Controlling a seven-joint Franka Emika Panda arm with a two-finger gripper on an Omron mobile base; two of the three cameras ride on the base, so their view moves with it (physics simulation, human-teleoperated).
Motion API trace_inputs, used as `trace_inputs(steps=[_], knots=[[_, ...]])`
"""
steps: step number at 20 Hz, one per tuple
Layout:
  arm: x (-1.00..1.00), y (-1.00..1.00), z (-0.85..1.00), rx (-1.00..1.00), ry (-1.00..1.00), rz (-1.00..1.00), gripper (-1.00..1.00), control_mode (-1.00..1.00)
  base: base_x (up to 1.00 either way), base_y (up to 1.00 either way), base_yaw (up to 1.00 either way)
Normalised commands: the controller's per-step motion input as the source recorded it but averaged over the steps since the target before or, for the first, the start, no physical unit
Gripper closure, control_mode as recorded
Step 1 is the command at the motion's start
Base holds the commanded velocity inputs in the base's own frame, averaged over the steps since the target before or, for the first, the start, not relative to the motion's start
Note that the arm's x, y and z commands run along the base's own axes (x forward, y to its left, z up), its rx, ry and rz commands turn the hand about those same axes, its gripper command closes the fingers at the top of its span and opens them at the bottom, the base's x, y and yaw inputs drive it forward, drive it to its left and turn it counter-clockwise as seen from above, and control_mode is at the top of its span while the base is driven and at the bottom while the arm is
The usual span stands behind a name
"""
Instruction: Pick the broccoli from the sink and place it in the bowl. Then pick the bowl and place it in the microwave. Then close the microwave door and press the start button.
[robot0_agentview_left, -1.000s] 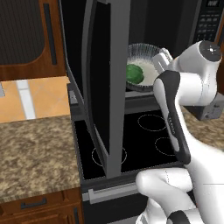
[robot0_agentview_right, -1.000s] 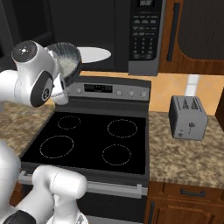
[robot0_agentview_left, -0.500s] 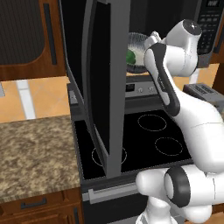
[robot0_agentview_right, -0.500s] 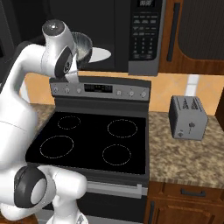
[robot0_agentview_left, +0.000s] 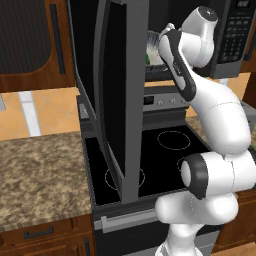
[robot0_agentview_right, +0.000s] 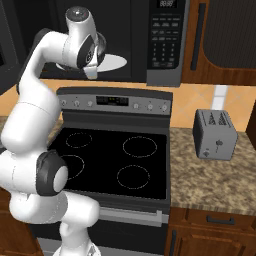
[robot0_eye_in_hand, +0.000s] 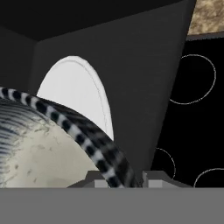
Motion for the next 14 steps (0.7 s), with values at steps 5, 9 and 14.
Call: trace_inputs(steps=[5,9,14], knots=[[0.41,0.12,-0.01,0.00,0.00,-0.01,1.00,-1.00,0.00,0.00,0.00],[0.16,0.21,-0.19,0.00,0.00,-0.05,-1.00,-1.00,0.00,0.00,0.00],[-0.06,0.05,-0.13,0.01,-0.11,-0.02,-1.00,-1.00,0.00,0.00,0.00]])
